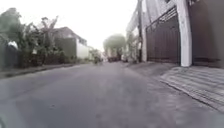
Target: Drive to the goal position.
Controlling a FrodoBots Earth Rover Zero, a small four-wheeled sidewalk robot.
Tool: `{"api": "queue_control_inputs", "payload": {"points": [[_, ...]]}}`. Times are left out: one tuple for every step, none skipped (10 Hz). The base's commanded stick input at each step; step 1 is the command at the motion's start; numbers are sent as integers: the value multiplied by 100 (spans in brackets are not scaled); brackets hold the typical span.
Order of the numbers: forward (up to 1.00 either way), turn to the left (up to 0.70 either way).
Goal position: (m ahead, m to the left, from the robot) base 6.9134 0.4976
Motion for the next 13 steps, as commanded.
{"api": "queue_control_inputs", "payload": {"points": [[100, 4], [100, 4], [100, 4], [100, 4], [100, 4], [100, 4], [100, 4], [100, 4], [100, 4], [100, 4], [100, 4], [100, 4], [100, 4]]}}
